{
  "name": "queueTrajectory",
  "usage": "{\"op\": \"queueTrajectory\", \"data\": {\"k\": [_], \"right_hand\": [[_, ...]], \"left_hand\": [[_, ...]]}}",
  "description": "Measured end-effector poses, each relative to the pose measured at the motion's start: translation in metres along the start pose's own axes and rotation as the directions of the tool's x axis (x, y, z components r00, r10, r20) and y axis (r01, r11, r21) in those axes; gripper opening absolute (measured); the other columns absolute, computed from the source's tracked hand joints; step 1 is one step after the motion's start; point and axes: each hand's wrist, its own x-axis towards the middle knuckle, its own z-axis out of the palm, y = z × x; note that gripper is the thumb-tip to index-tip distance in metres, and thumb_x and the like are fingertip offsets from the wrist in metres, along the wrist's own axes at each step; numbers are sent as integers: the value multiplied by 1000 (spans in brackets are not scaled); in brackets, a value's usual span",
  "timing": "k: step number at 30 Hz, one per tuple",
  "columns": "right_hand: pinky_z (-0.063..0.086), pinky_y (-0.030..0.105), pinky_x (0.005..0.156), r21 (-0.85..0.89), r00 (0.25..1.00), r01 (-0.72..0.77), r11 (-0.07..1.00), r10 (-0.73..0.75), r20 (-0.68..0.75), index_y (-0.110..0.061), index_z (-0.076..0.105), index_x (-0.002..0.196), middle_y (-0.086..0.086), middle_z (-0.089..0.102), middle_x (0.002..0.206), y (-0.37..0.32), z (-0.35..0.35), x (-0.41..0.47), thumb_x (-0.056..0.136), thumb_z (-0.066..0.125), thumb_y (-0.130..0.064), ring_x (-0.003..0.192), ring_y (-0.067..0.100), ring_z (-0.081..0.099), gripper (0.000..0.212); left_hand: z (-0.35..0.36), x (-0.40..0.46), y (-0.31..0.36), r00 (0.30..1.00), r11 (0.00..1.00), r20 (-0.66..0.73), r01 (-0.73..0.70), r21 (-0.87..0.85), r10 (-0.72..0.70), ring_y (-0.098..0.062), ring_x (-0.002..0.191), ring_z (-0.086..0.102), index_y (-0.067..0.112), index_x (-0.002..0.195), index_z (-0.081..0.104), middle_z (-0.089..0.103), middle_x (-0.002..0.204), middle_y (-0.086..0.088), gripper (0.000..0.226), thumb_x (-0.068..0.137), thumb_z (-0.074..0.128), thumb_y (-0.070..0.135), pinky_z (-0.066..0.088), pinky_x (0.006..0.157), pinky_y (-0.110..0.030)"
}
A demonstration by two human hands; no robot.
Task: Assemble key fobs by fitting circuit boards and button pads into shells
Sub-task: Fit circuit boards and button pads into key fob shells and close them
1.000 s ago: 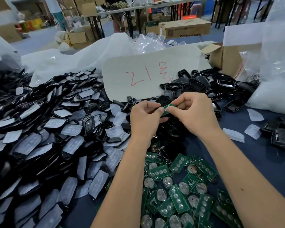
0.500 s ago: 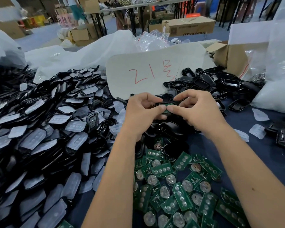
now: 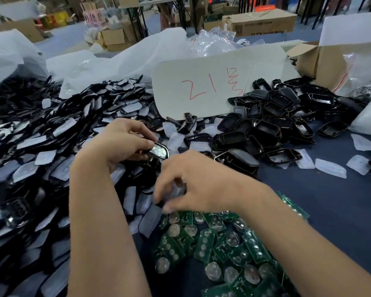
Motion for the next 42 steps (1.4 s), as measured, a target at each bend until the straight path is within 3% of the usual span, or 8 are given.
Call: {"op": "queueTrajectory", "data": {"k": [6,10,18,22,29,33,37,42], "right_hand": [[30,16,64,-200,991,-10,980,36,127,-42,75,120,-15,40,98,-12,22,4,80,88,-37,91,6,38,42],[40,29,75,-245,995,4,970,21,98,-39,78,116,-10,43,105,-11,22,5,84,84,-41,95,7,37,32],[49,37,83,-105,1000,-2,994,-1,-27,-23,81,92,-6,59,93,-1,11,2,95,75,-32,91,10,53,11],[48,22,58,25,980,-165,986,167,-104,-25,78,91,-6,71,76,18,-24,-14,98,67,-37,63,7,58,17],[49,17,51,348,760,-165,923,343,-551,-20,81,96,3,78,76,71,-84,-69,94,77,-20,58,8,62,5],[47,20,51,406,736,-171,898,390,-553,-13,81,93,15,77,78,88,-89,-86,95,75,-16,58,15,60,7],[43,18,49,381,768,-204,902,389,-509,-17,83,87,15,75,74,96,-89,-91,96,73,-15,57,16,54,14],[53,39,69,397,779,-224,890,408,-476,-19,82,87,11,79,82,101,-87,-91,95,75,-17,74,29,69,11]], "left_hand": [[0,-2,0,1000,998,7,-23,59,23,-12,51,65,9,85,77,68,79,-10,13,90,73,-3,52,51,-16],[2,-1,1,999,997,8,-34,67,34,-12,52,66,10,86,76,70,83,-11,12,90,74,-1,52,51,-16],[3,-1,0,999,997,6,-52,50,52,-10,53,66,8,93,76,71,84,-10,8,93,72,2,53,53,-16],[10,1,5,998,998,-26,-55,-34,54,-11,52,66,5,98,69,74,81,-11,11,90,76,4,52,50,-17],[71,8,34,924,978,322,-197,-63,206,-14,57,63,7,97,72,73,75,-14,14,87,79,2,52,56,-22],[120,12,44,868,929,332,-355,-103,368,-11,63,58,18,98,80,70,69,1,14,90,77,8,47,65,-25],[147,13,45,804,860,317,-503,-87,503,-25,78,65,19,96,81,76,88,-19,17,89,75,5,55,81,-47],[149,20,41,871,878,115,-466,-114,477,-12,79,69,19,100,80,78,89,0,36,93,57,-9,57,78,-30]]}}
